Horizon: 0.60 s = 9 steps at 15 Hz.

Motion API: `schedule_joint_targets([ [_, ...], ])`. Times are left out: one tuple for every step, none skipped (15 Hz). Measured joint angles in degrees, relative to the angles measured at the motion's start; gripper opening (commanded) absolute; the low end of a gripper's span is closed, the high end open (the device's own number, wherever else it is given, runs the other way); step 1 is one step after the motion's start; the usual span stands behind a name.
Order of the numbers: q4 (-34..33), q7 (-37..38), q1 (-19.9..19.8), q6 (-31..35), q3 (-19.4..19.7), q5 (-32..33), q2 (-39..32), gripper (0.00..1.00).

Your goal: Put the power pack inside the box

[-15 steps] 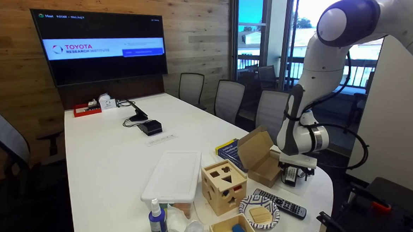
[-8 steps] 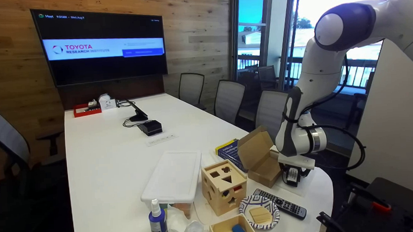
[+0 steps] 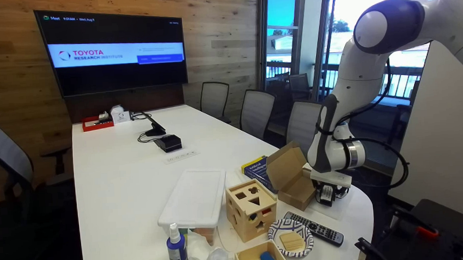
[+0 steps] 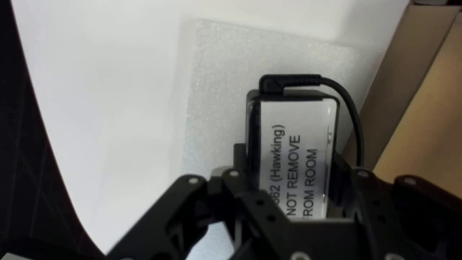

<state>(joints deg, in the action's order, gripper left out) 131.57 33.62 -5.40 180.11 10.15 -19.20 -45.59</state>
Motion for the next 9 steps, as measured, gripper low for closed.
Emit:
schedule_joint_targets([
  [0.68, 0.0, 0.72, 0.0, 0.47, -0.55, 1.19, 0.26],
  [1.55, 0.0, 1.67, 0.0, 1.15, -1.01, 2.63, 0.26],
  [2.64, 0.0, 2.95, 0.0, 2.06, -1.47, 4.35, 0.26],
  [3.82, 0.01, 4.4, 0.0, 3.07, -1.75, 6.17, 0.26],
  [5.05, 0.07, 6.19, -0.02, 4.33, -1.89, 8.09, 0.26],
  [6.13, 0.17, 8.22, -0.03, 5.74, -1.9, 9.94, 0.26],
  [7.07, 0.22, 10.38, -0.04, 7.23, -1.9, 11.72, 0.26],
  [7.78, 0.3, 12.55, -0.05, 8.7, -1.9, 13.28, 0.26],
  [8.2, 0.35, 14.55, -0.05, 10.01, -1.9, 14.64, 0.26],
])
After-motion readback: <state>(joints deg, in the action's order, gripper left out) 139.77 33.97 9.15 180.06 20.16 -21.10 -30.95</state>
